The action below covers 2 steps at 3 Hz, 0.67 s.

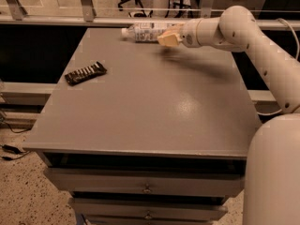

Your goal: Move orange near blue plastic bottle

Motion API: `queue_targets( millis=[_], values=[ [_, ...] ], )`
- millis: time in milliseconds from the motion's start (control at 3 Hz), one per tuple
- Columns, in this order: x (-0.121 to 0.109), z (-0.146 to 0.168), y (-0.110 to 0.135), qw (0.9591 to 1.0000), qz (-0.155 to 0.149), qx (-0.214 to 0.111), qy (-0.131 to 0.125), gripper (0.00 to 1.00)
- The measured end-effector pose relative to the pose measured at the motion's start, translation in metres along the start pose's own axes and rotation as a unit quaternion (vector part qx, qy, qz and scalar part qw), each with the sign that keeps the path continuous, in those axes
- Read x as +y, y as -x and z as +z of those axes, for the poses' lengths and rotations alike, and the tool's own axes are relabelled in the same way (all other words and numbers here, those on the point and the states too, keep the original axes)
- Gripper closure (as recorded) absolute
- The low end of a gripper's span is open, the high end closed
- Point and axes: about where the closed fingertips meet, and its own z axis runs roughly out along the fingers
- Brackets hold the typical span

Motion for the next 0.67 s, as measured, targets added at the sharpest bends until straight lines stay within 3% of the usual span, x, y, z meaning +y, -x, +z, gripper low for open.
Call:
queue_targets(
  millis=[667],
  values=[
    [-0.0064,-0.0057,-0.0112,0.9996,0.017,-0.014,-0.019,0.96]
  ],
)
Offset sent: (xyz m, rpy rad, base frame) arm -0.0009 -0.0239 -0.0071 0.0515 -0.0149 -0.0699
